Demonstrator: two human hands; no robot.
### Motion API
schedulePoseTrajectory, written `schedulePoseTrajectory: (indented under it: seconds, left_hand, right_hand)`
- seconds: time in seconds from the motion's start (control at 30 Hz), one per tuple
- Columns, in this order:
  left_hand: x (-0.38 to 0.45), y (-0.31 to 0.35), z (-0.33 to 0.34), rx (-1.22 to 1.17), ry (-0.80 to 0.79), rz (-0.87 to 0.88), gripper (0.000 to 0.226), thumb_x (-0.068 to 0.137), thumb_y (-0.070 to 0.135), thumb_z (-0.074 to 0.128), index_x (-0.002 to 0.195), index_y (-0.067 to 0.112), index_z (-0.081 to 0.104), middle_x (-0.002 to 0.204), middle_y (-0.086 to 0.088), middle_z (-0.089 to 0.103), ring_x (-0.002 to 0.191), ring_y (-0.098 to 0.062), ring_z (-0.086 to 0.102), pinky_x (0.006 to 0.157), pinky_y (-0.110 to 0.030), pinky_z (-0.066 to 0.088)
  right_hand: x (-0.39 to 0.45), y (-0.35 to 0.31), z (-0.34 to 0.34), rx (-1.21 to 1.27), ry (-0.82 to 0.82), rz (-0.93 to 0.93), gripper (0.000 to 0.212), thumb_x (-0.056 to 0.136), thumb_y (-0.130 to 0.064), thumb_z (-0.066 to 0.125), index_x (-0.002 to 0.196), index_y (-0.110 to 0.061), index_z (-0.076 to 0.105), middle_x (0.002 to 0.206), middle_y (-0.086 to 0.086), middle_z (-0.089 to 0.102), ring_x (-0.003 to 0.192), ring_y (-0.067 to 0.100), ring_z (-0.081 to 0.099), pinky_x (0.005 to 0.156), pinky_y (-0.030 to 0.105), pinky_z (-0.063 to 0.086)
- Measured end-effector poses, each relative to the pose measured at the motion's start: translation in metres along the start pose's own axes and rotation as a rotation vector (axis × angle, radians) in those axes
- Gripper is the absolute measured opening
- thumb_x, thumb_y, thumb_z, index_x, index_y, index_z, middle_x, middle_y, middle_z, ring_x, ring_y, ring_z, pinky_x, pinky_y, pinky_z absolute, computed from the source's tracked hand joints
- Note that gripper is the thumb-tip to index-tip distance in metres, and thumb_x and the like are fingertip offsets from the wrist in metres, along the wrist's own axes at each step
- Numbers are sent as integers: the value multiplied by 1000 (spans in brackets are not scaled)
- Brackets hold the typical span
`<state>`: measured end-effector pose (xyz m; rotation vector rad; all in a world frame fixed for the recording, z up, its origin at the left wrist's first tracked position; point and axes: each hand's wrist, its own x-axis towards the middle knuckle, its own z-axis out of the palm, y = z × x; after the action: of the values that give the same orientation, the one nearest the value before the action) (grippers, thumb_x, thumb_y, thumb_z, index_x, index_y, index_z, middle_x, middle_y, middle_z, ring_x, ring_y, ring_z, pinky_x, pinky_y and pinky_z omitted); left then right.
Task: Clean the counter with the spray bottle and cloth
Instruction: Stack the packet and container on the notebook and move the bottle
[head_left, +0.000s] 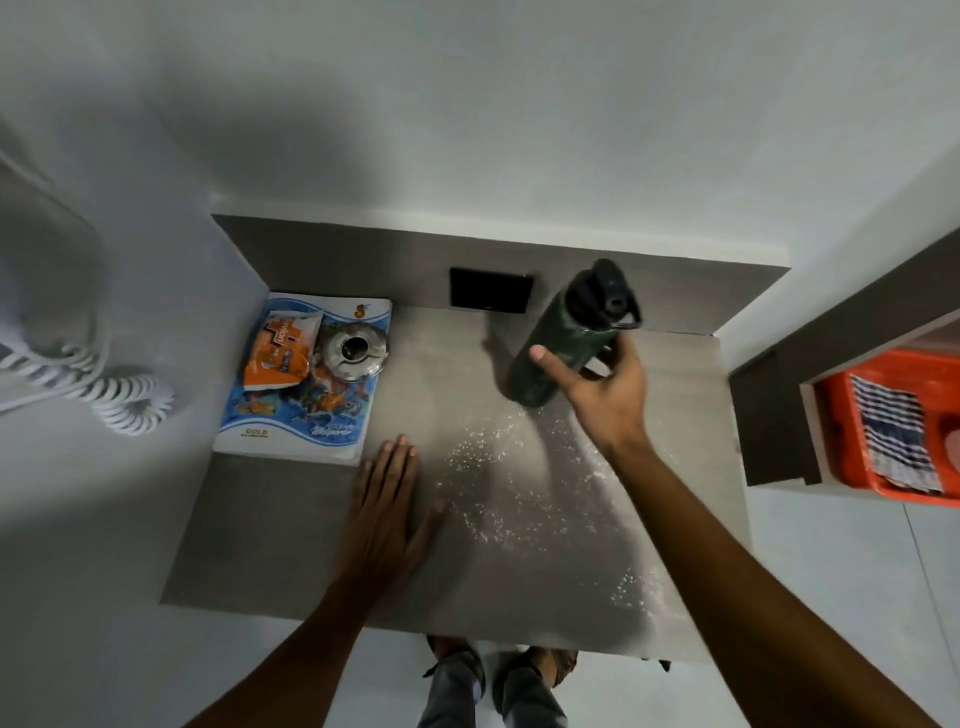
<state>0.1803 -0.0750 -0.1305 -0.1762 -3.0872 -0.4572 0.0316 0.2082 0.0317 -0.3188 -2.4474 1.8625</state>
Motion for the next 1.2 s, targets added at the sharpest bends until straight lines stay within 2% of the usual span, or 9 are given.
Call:
schedulePoseTrajectory:
  seconds: [0.13, 0.2, 0.37, 0.5, 0.63, 0.87, 1.07, 1.13, 1.2]
  left_hand:
    - [1, -7, 1, -10, 9, 41, 80, 112, 60, 38, 175, 12, 25, 186, -8, 20, 174, -27, 17, 144, -41, 2]
    - [1, -10, 3, 4, 16, 52, 79, 112, 60, 37, 174, 11, 29, 185, -9, 23, 173, -29, 23, 144, -38, 0]
    - [-1, -9, 7, -60, 37, 9, 76, 112, 57, 46, 175, 18, 29, 186, -2, 21, 175, -20, 15, 144, -41, 8]
    - [-1, -10, 8, -83, 75, 39, 70, 114, 49, 45, 174, 17, 31, 186, -1, 19, 174, -21, 18, 143, -42, 13]
    - [0, -7, 7, -120, 122, 43, 67, 113, 46, 45, 171, 13, 37, 184, -4, 27, 173, -24, 24, 141, -48, 22]
    - [0, -7, 4, -150, 106, 64, 73, 108, 44, 52, 171, 12, 37, 185, -5, 26, 173, -24, 23, 142, -46, 18]
    - [1, -6, 5, -125, 63, 39, 73, 108, 53, 48, 165, 7, 47, 179, -11, 38, 167, -31, 37, 136, -56, 31]
    - [-1, -5, 5, -57, 34, 38, 76, 108, 56, 43, 165, 6, 47, 178, -12, 38, 165, -34, 41, 134, -59, 33]
    - [-3, 0, 5, -30, 30, 40, 78, 108, 56, 41, 168, 6, 43, 181, -12, 32, 168, -33, 36, 135, -61, 29]
  right_hand:
    - [4, -17, 69, 35, -57, -20, 97, 75, -33, 103, 155, -13, 54, 151, 9, 69, 127, 16, 67, 91, 10, 60]
    - [9, -24, 95, 17, -76, -42, 97, 75, -34, 103, 155, -12, 53, 153, 9, 67, 129, 13, 64, 99, 16, 60]
    - [27, -31, 143, -12, -70, -65, 96, 75, -31, 104, 153, -8, 52, 150, 10, 68, 127, 9, 61, 95, 3, 51]
    - [37, -29, 163, -39, -56, -68, 94, 73, -30, 105, 150, -10, 54, 146, 8, 70, 126, 11, 61, 109, 29, 58]
    - [38, -26, 173, -56, -52, -48, 96, 74, -30, 104, 152, -12, 53, 147, 7, 69, 132, 19, 65, 113, 39, 59]
    - [36, -20, 177, -12, -92, -3, 99, 75, -24, 103, 157, -13, 49, 150, 8, 67, 138, 21, 63, 114, 48, 60]
    - [20, -13, 132, -6, -177, 89, 128, 76, -28, 103, 175, -16, 22, 176, 8, 40, 161, 26, 40, 132, 44, 39]
    - [10, -2, 98, 47, -207, 134, 124, 79, -33, 100, 175, -20, 23, 166, -2, 49, 155, 23, 47, 128, 43, 45]
    - [-2, 11, 56, 143, -190, 189, 114, 78, -39, 98, 170, -21, 33, 145, -18, 59, 141, 19, 60, 113, 31, 58]
